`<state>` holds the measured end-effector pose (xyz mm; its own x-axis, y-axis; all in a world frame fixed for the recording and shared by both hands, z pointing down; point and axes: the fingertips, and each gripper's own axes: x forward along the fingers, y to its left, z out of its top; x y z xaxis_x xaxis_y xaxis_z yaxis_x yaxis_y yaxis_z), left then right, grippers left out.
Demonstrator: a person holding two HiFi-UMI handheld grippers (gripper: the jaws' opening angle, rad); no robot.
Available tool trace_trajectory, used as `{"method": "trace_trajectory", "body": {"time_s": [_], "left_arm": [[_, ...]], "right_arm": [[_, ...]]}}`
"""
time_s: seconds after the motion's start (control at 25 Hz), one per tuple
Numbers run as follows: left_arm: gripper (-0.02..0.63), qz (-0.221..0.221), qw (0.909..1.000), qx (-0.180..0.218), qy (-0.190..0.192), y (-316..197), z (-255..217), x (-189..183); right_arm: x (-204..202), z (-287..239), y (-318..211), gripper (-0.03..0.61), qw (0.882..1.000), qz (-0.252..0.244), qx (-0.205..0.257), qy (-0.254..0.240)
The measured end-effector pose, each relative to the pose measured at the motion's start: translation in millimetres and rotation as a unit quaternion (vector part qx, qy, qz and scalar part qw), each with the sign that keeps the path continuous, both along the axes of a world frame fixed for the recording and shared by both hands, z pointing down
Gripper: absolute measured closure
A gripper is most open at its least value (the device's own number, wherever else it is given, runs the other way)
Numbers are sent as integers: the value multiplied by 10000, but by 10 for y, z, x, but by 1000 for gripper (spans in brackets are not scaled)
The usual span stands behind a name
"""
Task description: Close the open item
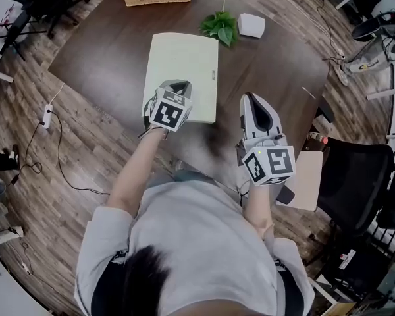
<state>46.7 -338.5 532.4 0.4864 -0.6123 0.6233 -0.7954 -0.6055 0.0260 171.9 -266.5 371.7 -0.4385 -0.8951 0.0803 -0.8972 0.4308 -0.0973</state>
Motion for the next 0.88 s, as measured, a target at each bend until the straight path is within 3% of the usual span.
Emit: {"method": "trace_trajectory", "body": {"time_s": [0.12, 0.24, 0.88], "left_arm": [[604, -347, 9978, 118, 559, 111, -171, -191], [605, -607, 9937, 359, 868, 252, -359, -407], [604, -987, 9739, 1732, 1083, 1073, -1325, -1171]], "right_arm": [[-122, -2, 17, 565, 9999, -112, -1, -6], [-266, 1, 68, 565, 9997, -232, -5, 8], [-784, -198, 549, 565, 9992, -337, 167, 148]]}}
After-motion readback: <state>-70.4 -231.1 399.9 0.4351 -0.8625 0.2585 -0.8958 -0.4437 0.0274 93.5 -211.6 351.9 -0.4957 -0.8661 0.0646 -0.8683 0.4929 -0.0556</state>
